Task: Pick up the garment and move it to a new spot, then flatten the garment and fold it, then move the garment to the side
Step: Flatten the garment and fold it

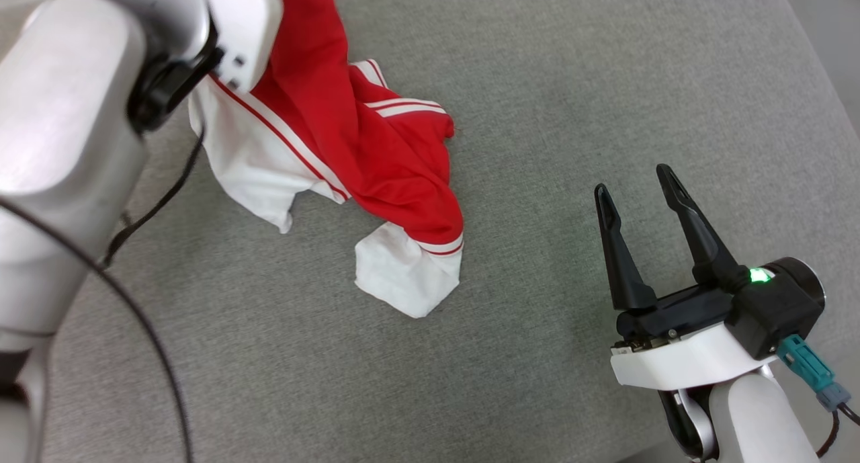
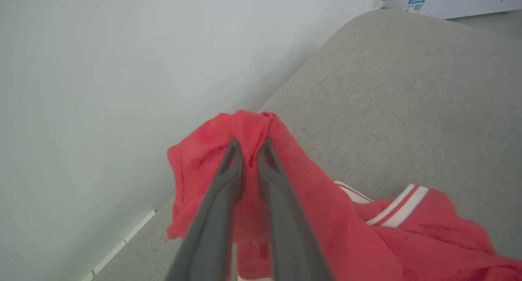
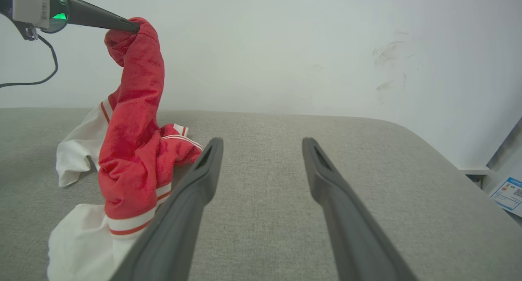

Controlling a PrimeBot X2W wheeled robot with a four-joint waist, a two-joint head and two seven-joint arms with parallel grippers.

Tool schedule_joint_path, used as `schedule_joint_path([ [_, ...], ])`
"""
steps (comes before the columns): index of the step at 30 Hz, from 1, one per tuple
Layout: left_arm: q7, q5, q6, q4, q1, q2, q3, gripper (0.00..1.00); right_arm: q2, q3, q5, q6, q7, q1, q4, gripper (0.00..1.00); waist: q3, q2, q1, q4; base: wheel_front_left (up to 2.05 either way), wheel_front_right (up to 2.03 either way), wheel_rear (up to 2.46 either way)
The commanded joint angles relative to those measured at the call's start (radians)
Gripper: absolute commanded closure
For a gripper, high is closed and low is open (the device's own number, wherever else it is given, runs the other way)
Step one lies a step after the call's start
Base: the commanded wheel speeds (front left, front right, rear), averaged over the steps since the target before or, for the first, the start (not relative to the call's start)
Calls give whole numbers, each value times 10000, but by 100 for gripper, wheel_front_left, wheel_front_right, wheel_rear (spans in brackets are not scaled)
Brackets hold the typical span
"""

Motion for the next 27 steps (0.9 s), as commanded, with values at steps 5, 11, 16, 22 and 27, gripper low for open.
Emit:
schedule_joint_path([
  [5, -1326, -123, -82, 1462, -558, -900, 115, 0, 15, 100, 91, -6, -20, -143, 29, 0, 283, 0, 0, -143, 0, 0, 0],
  [11, -2628, 156, -180, 2234, -415, -1064, -46, 0, 15, -95, 29, -6, -20, -169, 64, 0, 57, 0, 0, 217, 0, 0, 0],
  [16, -4086, 342, -229, 2501, 32, -998, -157, 0, 13, -486, -272, -5, -20, -105, 47, 0, -517, 0, 0, 782, 0, 0, 0],
  [22, -5324, 218, -101, 2425, 925, -720, -41, 0, 12, -771, -728, -6, -20, 208, 124, 0, -1309, 0, 0, 1438, 0, 0, 0],
  [27, -4949, -168, -47, 2141, 2024, -504, -166, 0, 12, -814, -923, -6, -20, 433, 121, 0, -1679, 0, 0, 1743, 0, 0, 0],
])
